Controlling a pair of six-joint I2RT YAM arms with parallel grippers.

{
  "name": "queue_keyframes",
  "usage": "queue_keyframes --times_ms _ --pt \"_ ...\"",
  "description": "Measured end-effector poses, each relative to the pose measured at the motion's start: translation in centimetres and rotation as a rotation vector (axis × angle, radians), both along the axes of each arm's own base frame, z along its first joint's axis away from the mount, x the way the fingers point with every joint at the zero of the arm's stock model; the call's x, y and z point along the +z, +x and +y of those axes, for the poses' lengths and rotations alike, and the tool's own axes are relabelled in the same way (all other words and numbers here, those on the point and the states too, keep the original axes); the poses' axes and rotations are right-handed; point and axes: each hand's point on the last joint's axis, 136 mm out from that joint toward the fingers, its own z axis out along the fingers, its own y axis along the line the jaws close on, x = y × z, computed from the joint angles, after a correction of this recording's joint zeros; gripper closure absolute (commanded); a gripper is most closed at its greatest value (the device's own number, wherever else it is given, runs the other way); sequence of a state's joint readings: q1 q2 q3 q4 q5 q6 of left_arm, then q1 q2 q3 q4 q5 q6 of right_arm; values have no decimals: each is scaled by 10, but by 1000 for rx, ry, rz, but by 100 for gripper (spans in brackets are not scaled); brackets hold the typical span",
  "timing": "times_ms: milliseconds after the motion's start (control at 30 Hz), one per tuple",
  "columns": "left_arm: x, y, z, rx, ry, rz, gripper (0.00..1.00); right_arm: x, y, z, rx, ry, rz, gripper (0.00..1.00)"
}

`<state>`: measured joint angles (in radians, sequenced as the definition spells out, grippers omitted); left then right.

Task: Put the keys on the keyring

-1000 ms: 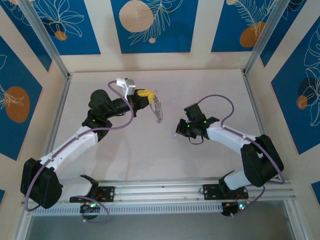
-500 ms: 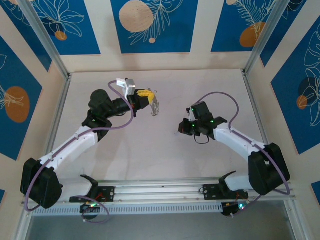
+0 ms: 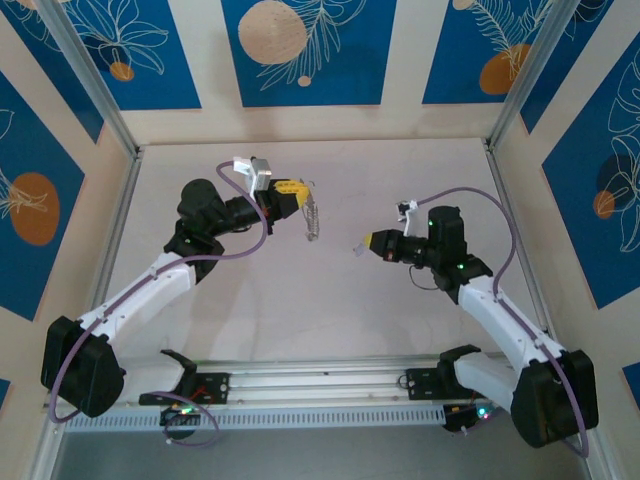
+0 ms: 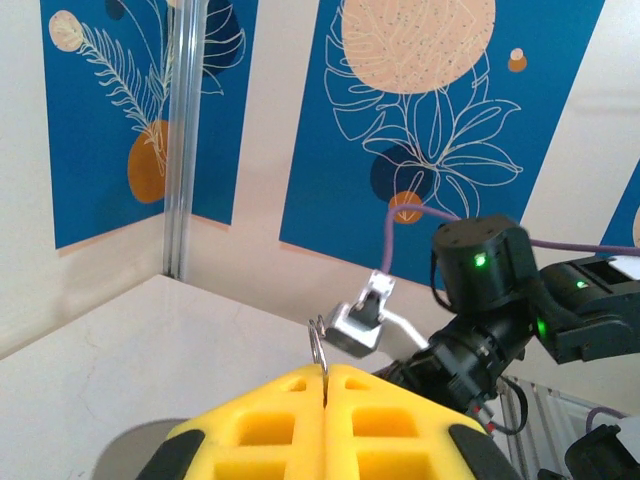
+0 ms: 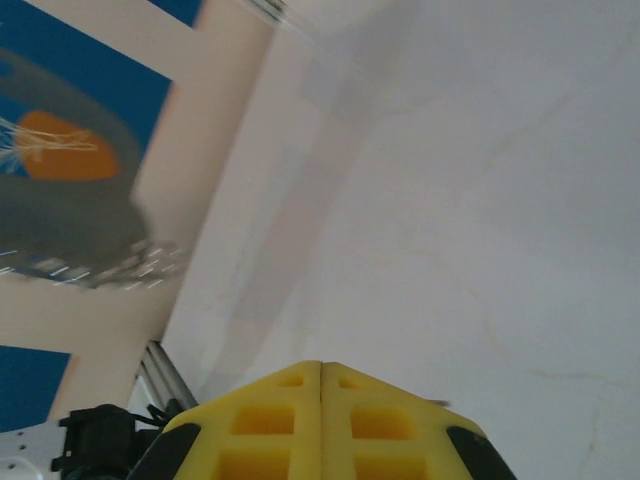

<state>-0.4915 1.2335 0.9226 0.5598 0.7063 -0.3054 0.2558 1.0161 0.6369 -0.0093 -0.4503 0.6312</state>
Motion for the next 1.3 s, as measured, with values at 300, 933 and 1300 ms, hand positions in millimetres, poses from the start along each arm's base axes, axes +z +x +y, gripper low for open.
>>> queue_keyframes --times_ms 300,933,1300 --pt "-10 3 -5 -20 16 23 100 38 -8 -1 42 69 -126 100" --pt "-24 7 -18 -77 69 41 100 70 -11 -4 26 85 -200 100" --pt "-25 4 -21 -85 73 42 100 4 0 -19 -133 -143 -33 100"
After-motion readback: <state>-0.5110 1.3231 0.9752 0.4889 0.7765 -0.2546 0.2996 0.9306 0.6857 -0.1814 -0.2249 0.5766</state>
